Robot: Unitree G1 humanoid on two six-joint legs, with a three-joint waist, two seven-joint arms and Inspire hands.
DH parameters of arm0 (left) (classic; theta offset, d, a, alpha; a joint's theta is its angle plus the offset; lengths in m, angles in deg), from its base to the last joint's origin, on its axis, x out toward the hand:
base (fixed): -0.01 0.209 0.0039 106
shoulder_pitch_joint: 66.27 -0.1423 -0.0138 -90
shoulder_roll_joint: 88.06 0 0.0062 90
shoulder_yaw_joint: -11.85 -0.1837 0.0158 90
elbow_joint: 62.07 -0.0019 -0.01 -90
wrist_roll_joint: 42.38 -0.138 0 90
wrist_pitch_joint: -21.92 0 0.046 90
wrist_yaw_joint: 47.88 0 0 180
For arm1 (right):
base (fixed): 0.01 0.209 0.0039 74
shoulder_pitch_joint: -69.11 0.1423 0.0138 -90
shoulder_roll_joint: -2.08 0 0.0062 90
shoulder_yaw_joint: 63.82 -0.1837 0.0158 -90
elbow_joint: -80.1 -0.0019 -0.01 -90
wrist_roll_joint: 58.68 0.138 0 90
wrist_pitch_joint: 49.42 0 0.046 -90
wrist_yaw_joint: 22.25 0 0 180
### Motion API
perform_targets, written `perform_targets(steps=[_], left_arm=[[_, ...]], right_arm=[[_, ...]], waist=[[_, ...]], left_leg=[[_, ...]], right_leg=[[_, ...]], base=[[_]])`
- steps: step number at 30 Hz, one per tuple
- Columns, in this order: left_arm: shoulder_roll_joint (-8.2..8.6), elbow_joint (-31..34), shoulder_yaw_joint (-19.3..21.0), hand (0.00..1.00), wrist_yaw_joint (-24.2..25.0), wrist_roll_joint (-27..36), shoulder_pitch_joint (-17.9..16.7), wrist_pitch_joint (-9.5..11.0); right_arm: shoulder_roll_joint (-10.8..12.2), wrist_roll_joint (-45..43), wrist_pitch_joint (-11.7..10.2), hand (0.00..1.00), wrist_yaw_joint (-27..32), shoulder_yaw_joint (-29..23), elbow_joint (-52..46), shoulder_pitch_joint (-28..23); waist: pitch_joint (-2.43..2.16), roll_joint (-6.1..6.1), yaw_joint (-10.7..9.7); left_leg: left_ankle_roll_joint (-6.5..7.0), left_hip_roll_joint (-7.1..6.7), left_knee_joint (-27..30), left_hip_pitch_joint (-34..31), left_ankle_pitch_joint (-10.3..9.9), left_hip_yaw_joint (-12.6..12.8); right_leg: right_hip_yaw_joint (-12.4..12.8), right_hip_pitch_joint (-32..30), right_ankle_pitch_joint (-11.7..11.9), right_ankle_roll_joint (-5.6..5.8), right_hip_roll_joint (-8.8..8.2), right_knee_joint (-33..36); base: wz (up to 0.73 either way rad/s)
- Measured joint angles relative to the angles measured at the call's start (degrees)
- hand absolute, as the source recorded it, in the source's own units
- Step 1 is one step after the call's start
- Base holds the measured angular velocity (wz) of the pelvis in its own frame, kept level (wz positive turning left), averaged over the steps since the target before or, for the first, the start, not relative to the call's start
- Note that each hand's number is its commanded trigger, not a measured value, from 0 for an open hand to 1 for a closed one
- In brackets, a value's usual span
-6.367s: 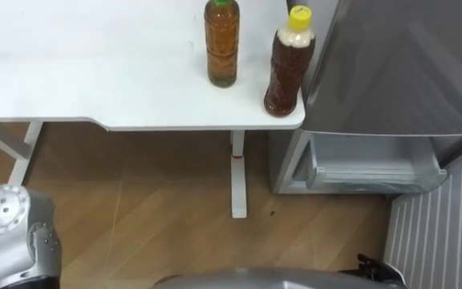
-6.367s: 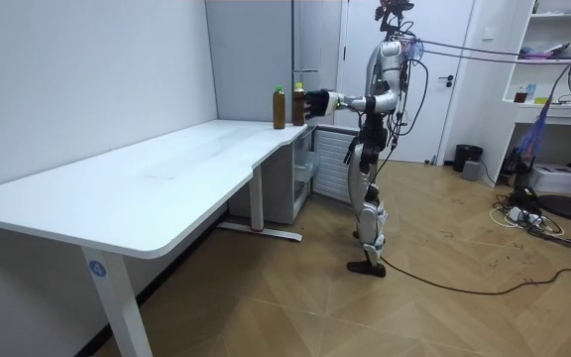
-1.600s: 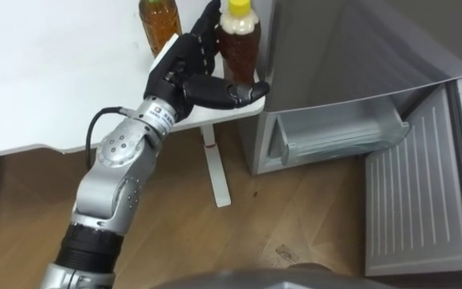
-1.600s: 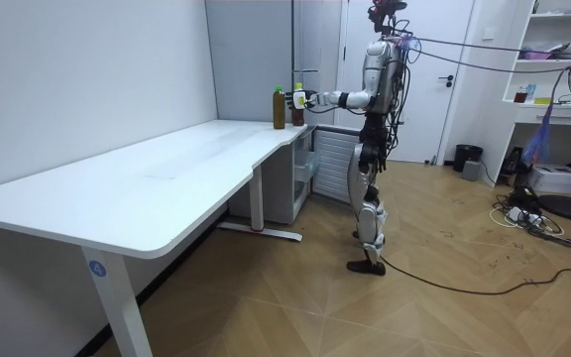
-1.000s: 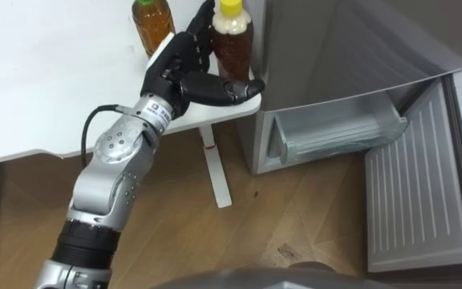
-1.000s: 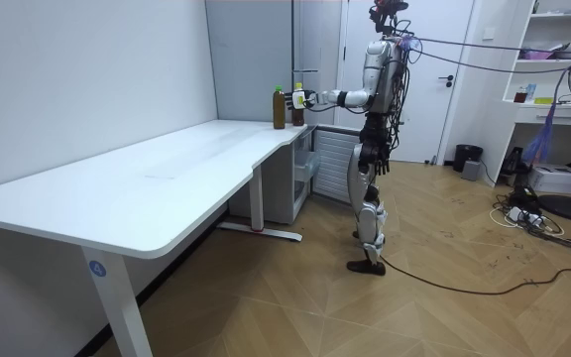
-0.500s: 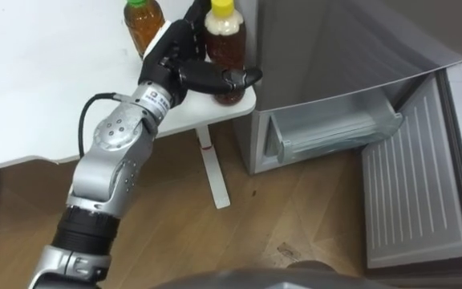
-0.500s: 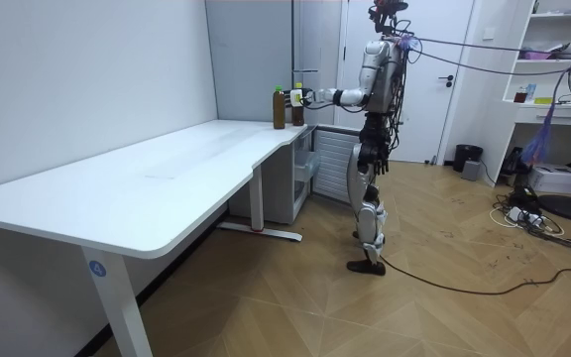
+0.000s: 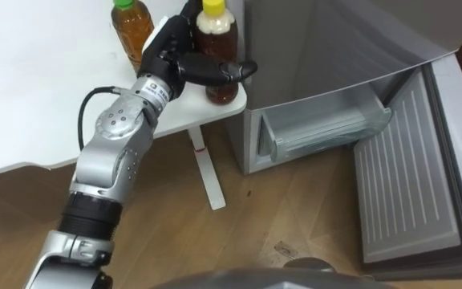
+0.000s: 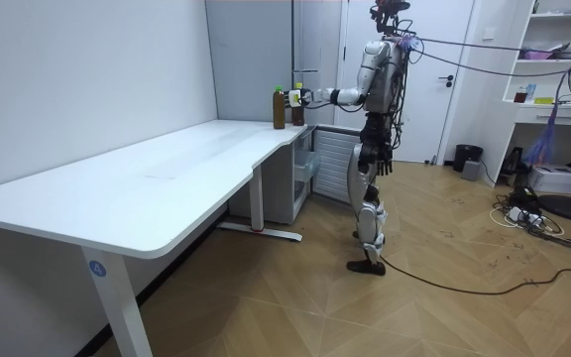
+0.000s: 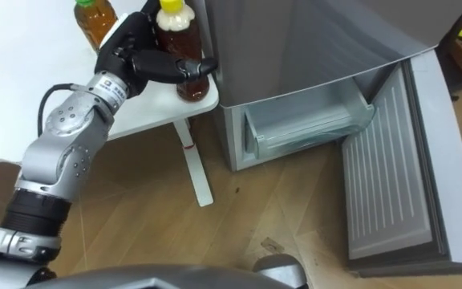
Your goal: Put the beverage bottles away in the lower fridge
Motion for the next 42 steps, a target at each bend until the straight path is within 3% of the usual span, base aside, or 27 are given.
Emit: perform_targets(steps=[2,3,4,5,6,7,14,21,27,42], left_arm=[[0.00,-0.1,0.0,0.00,-0.1,0.0,0.0,-0.1],[0.00,-0.1,0.0,0.09,-0.1,0.0,0.0,-0.4],[0.00,-0.1,0.0,0.41,-0.1,0.0,0.0,-0.5],[0.00,-0.1,0.0,0.64,-0.1,0.0,0.0,-0.7],[0.00,-0.1,0.0,0.85,0.0,0.0,0.1,-1.0],[0.01,-0.1,0.0,1.00,0.0,0.0,0.2,-1.1],[0.03,-2.5,0.0,1.00,0.0,0.0,2.9,-1.7],[0.05,-3.0,0.5,1.00,-1.8,-0.2,2.9,-2.3],[-0.04,-3.3,1.1,1.00,-1.8,-0.2,2.9,-4.3],[0.04,-3.5,0.5,1.00,-3.0,-0.6,3.0,-4.7]], right_arm=[[0.0,0.0,0.5,0.00,0.0,0.0,-0.2,-0.1],[0.0,0.0,0.6,0.00,0.0,0.0,-0.4,-0.1],[0.0,0.0,0.6,0.00,0.0,0.0,-0.4,-0.2],[0.0,0.0,0.6,0.00,0.0,0.0,-0.5,-0.2],[0.0,0.0,0.7,0.00,0.0,0.0,-0.8,-0.2],[0.0,0.0,0.7,0.00,0.1,0.0,-0.9,-0.2],[0.0,0.0,1.2,0.00,0.7,0.0,-1.5,-0.5],[0.0,0.0,1.5,0.00,0.7,0.0,-1.6,-0.5],[0.0,0.0,1.6,0.00,0.5,0.0,-1.7,-0.6],[0.0,0.0,1.8,0.00,0.5,0.1,-2.1,0.5]], waist=[[-0.04,-0.04,-0.2],[-0.08,-0.08,-0.4],[-0.09,-0.10,-0.6],[-0.12,-0.12,-0.8],[-0.15,-0.13,-0.9],[-0.16,-0.11,-1.0],[-0.38,0.23,-1.0],[-0.42,0.30,-1.1],[-0.32,0.18,-1.1],[-0.24,0.43,-0.7]], left_leg=[[0.00,0.00,0.0,0.0,0.0,0.0],[0.00,0.00,0.0,0.0,0.0,0.0],[0.00,0.00,0.0,0.0,0.0,0.0],[0.00,0.00,0.0,0.0,0.0,0.0],[0.00,0.00,0.0,0.0,0.0,0.1],[0.00,0.00,0.0,0.0,0.0,0.1],[0.00,0.02,0.0,0.0,0.0,0.3],[0.00,0.02,-0.1,0.4,0.0,0.4],[0.00,0.02,-0.1,0.3,0.0,0.4],[0.00,0.03,0.0,-0.9,0.0,0.2]], right_leg=[[0.0,0.0,0.0,0.00,0.00,0.0],[0.0,0.0,0.0,0.00,0.00,0.0],[0.0,0.0,0.0,0.00,0.00,0.0],[0.0,0.0,0.0,0.00,0.00,0.0],[0.0,0.0,0.0,-0.01,0.00,0.0],[0.0,0.0,0.0,-0.01,0.00,0.0],[0.1,-0.1,0.0,-0.04,0.00,0.0],[0.2,0.2,0.0,-0.04,0.02,0.0],[0.2,0.1,0.0,-0.03,0.02,-0.1],[0.0,-0.9,0.1,-0.07,0.02,0.1]], base=[[0.00],[0.00],[0.00],[0.00],[0.00],[0.00],[0.00],[0.00],[0.00],[0.00]])
